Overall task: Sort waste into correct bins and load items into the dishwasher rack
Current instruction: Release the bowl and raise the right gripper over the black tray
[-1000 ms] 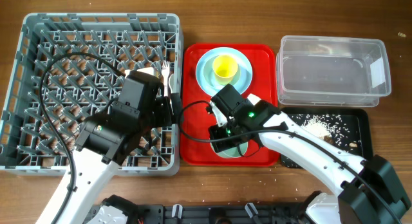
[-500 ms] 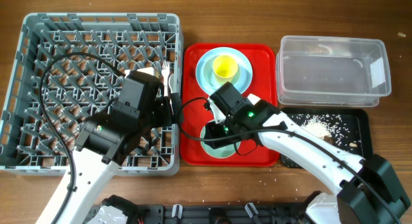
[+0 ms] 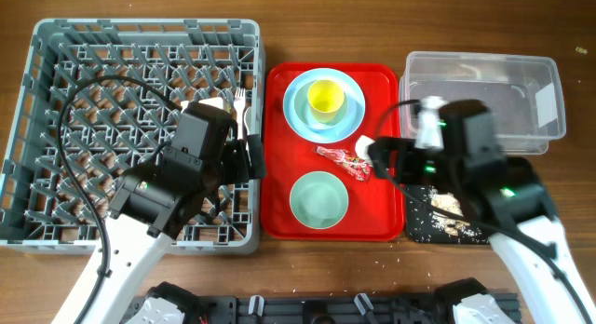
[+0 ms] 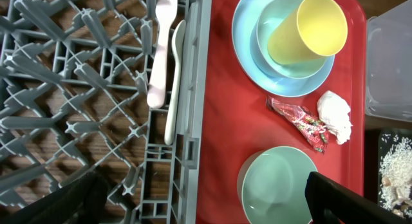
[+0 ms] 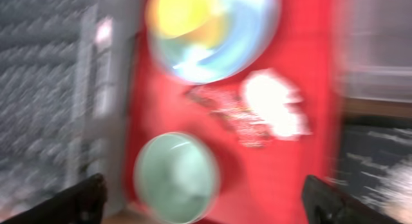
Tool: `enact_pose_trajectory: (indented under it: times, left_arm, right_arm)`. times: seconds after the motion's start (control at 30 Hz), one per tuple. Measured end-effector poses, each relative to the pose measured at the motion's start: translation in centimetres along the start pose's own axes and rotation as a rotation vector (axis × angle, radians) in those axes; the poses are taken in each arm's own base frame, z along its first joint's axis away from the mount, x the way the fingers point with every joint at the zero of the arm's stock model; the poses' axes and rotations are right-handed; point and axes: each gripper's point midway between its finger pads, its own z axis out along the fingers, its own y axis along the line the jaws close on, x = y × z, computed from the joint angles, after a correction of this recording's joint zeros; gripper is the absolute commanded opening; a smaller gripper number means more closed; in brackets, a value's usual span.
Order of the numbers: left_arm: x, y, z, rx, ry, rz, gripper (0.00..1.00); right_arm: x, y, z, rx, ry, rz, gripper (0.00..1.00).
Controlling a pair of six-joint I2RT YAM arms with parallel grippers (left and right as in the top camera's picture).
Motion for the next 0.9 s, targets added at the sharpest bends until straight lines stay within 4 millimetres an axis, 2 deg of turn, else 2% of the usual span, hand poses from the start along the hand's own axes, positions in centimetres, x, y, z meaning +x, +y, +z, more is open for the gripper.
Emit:
enact_pose_trajectory:
  times: [0.03, 0.13, 0.33, 0.47, 0.77, 0.9]
  left_arm:
    - [0.0, 0.0, 0.0, 0.0, 0.0, 0.0, 1.0]
    - [0.0, 0.0, 0.0, 0.0, 0.0, 0.0, 1.0]
    - [0.0, 0.0, 0.0, 0.0, 0.0, 0.0, 1.0]
    - [0.0, 0.0, 0.0, 0.0, -0.001, 0.0, 1.0]
    - [-0.1, 0.0, 0.0, 0.002, -0.003, 0.0, 1.0]
    - [-0.9, -1.7, 0.0, 0.08, -0.023, -0.023, 1.0]
  right_arm:
    - [-0.4, -1.9, -1.0, 0.078, -0.043, 0.025, 1.0]
    - [-1.3, -4.4, -2.6, 0.199, -0.124, 0.047, 1.0]
    - [-1.7, -5.8, -2.6, 0.282, -0.141, 0.049, 1.0]
    - [-1.5, -6.4, -1.5, 0.312, -0.1, 0.052, 1.0]
    - [-0.4, -7.8, 2.7, 0.372, 0.053, 0.06, 1.0]
    - [0.3, -8.5, 4.4, 0.398, 0.12, 0.063, 1.0]
